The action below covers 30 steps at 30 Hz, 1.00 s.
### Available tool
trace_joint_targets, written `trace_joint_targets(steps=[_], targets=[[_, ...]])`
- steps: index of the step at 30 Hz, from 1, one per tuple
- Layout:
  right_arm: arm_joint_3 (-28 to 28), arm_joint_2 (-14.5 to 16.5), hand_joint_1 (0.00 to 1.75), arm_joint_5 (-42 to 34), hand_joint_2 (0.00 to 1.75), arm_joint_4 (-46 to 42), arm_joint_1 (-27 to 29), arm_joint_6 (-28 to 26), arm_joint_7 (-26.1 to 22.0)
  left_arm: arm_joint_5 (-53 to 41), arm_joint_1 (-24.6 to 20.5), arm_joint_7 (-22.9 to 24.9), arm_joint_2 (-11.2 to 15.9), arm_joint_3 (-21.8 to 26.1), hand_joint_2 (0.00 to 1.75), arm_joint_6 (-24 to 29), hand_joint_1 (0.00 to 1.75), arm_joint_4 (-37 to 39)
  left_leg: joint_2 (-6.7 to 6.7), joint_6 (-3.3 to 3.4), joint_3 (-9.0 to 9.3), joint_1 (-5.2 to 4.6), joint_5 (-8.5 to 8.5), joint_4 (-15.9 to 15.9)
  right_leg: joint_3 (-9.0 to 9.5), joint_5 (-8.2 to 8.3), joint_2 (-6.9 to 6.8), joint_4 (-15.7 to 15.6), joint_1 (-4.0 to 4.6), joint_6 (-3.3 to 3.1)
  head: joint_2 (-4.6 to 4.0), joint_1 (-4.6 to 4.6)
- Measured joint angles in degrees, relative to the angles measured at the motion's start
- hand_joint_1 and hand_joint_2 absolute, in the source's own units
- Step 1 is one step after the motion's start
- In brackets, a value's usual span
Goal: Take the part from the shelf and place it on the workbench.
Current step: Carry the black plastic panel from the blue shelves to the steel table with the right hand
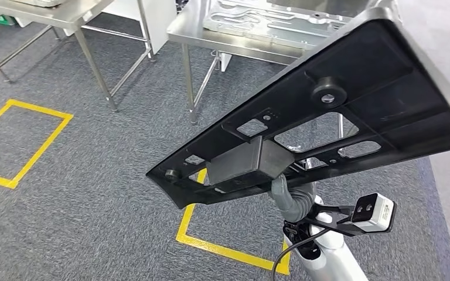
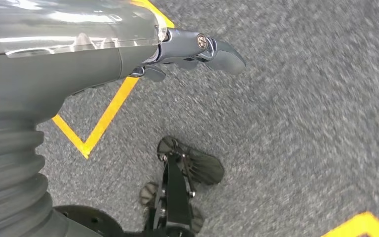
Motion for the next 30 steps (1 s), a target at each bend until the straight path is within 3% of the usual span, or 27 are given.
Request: trace_joint_targets(steps=[2, 3, 4, 6, 7, 9, 10, 12, 13, 14, 16, 18, 21, 23, 24, 27, 28, 29, 30], targets=[[0.01, 0.13, 1.75, 0.4, 1.75, -0.03, -0.03, -0.01, 0.02, -0.19, -0.03, 0.04, -0.08, -0.02, 1.75, -0.02, 0.0, 0.0, 1.06, -0.43, 0.45, -0.27, -0.42, 0.07, 4.04, 2.7, -3.03, -7.66, 0.56, -0.66, 0.0, -0.01], [0.01, 0.22, 1.75, 0.52, 1.75, -0.04, -0.04, -0.01, 0.03, -0.23, -0.03, 0.04, -0.11, -0.02, 1.75, -0.04, 0.0, 0.0, 1.59, -0.71, 0.61, -0.42, -0.61, 0.11, 5.03, 3.14, -4.01, -9.71, 0.88, -0.97, 0.0, -0.01], [0.01, 0.29, 1.75, 0.58, 1.75, -0.06, -0.04, 0.0, 0.04, -0.25, -0.04, 0.02, -0.14, -0.02, 1.75, -0.08, 0.0, 0.0, 2.2, -0.99, 0.73, -0.56, -0.75, 0.11, 5.28, 3.07, -4.27, -10.46, 1.15, -1.21, 0.0, -0.01], [-0.01, 0.39, 1.75, 0.61, 1.75, -0.14, 0.03, 0.01, 0.07, -0.26, -0.19, -0.04, -0.14, -0.02, 1.75, -0.15, 0.0, -0.01, 3.45, -1.56, 1.02, -0.63, -1.04, 0.04, 5.18, 3.31, -2.67, -10.75, 1.06, -1.67, 0.0, -0.01], [-0.01, 0.43, 1.75, 0.62, 1.75, -0.21, 0.03, 0.03, 0.07, -0.25, -0.29, -0.09, -0.14, -0.02, 1.75, -0.2, 0.0, -0.01, 3.11, -1.84, 1.06, -0.55, -1.53, 0.42, 5.32, 3.48, -1.92, -11.05, 0.85, -1.97, 0.0, -0.01], [-0.01, 0.62, 1.75, 0.82, 1.75, -0.31, -0.06, 0.06, 0.07, -0.19, -0.39, -0.2, -0.19, -0.05, 1.75, -0.42, 0.0, -0.01, 0.48, -2.3, -0.46, -0.25, -4.13, 4.39, 5.65, 3.8, -0.63, -11.58, 0.41, -2.6, 0.0, -0.02], [-0.01, 0.74, 1.75, 1.13, 1.75, -0.3, -0.11, 0.06, 0.03, -0.16, -0.31, -0.25, -0.23, -0.06, 1.75, -0.55, 0.0, -0.01, -1.23, -2.48, -2.15, -0.13, -5.97, 8.11, 5.65, 3.83, -0.02, -11.63, 0.42, -2.8, 0.0, -0.02], [0.0, 0.92, 1.75, 2.0, 1.75, -0.21, -0.1, 0.0, -0.07, -0.16, -0.1, -0.28, -0.26, -0.07, 1.75, -0.76, 0.0, 0.0, -2.76, -2.76, -5.92, -0.04, -8.46, 15.36, 5.61, 3.84, 1.17, -11.55, 0.44, -2.98, 0.0, -0.02], [0.0, 0.93, 1.75, 2.35, 1.75, -0.17, -0.1, -0.03, -0.11, -0.18, -0.02, -0.27, -0.26, -0.07, 1.75, -0.81, 0.0, 0.0, -2.94, -2.82, -6.79, -0.04, -8.11, 16.51, 5.64, 3.81, 1.73, -11.49, 0.45, -2.96, 0.0, -0.02], [0.0, 0.94, 1.75, 2.56, 1.75, -0.14, -0.1, -0.04, -0.13, -0.2, -0.01, -0.26, -0.25, -0.07, 1.75, -0.86, 0.0, 0.0, -3.0, -2.83, -6.65, -0.03, -6.66, 15.44, 5.72, 3.76, 2.16, -11.4, 0.44, -2.89, 0.0, -0.02], [0.0, 0.94, 1.75, 2.68, 1.75, -0.14, -0.12, -0.04, -0.12, -0.24, -0.04, -0.26, -0.23, -0.08, 1.75, -0.92, 0.0, 0.0, -3.17, -2.59, -3.8, 0.0, -2.14, 8.05, 5.92, 3.5, 2.74, -11.13, 0.43, -2.56, 0.0, -0.02], [0.0, 0.94, 1.75, 2.71, 1.75, -0.15, -0.16, -0.08, -0.12, -0.28, -0.13, -0.27, -0.22, -0.08, 1.75, -1.02, 0.0, 0.0, -3.5, -2.04, -1.24, -0.1, 0.21, 1.87, 5.81, 3.23, 3.08, -10.7, 0.61, -2.03, 0.0, -0.02], [0.01, 0.94, 1.75, 3.11, 1.75, -0.27, -0.16, -0.51, -0.16, -0.43, -0.18, -0.33, -0.23, -0.09, 1.75, -1.4, 0.0, 0.0, -3.6, -0.99, -0.95, -0.19, 0.44, 0.66, 5.47, 3.3, 3.27, -10.6, 0.68, -1.11, 0.0, -0.01], [-0.01, 0.94, 1.75, 3.44, 1.75, -0.62, -0.14, -1.03, -0.2, -0.6, -0.26, -0.37, -0.23, -0.14, 1.75, -1.65, 0.0, 0.0, -3.42, -0.27, -0.89, -0.02, 0.81, 0.27, 4.91, 2.22, 2.79, -9.32, 0.6, -0.52, 0.0, -0.01], [-0.01, 0.94, 1.75, 3.55, 1.75, -0.81, -0.12, -1.24, -0.22, -0.66, -0.3, -0.38, -0.23, -0.16, 1.75, -1.77, 0.0, 0.0, -3.31, 0.03, -0.86, 0.07, 0.96, 0.08, 3.93, 0.78, 2.37, -7.11, 0.55, -0.26, 0.0, -0.01], [-0.02, 0.93, 1.75, 3.71, 1.75, -0.97, 0.29, -1.47, -0.37, -0.49, -0.24, -0.39, -0.22, -0.17, 1.75, -2.21, 0.0, 0.0, -2.99, 0.33, -1.05, -0.02, 0.99, 0.09, -1.13, -4.29, 1.41, 3.81, 0.16, 0.29, 0.0, 0.0], [-0.02, 0.92, 1.75, 3.76, 1.75, -0.96, 0.45, -1.5, -0.45, -0.39, -0.22, -0.39, -0.21, -0.16, 1.75, -2.36, 0.0, 0.0, -2.91, 0.33, -1.1, -0.05, 0.99, 0.12, -1.97, -4.51, 1.32, 5.58, 0.07, 0.36, 0.0, 0.0], [-0.02, 0.92, 1.75, 3.82, 1.75, -0.96, 0.53, -1.56, -0.57, -0.33, -0.21, -0.42, -0.21, -0.16, 1.75, -2.5, 0.0, 0.0, -2.85, 0.31, -1.09, -0.06, 0.97, 0.15, -1.58, -3.54, 1.24, 4.87, 0.0, 0.34, 0.0, 0.0], [-0.02, 0.92, 1.75, 3.91, 1.75, -0.96, 0.54, -1.67, -0.69, -0.3, -0.22, -0.46, -0.21, -0.16, 1.75, -2.6, 0.0, 0.0, -2.83, 0.27, -1.02, -0.07, 0.94, 0.17, -0.16, -1.81, 1.14, 2.16, -0.03, 0.23, 0.0, 0.0]])
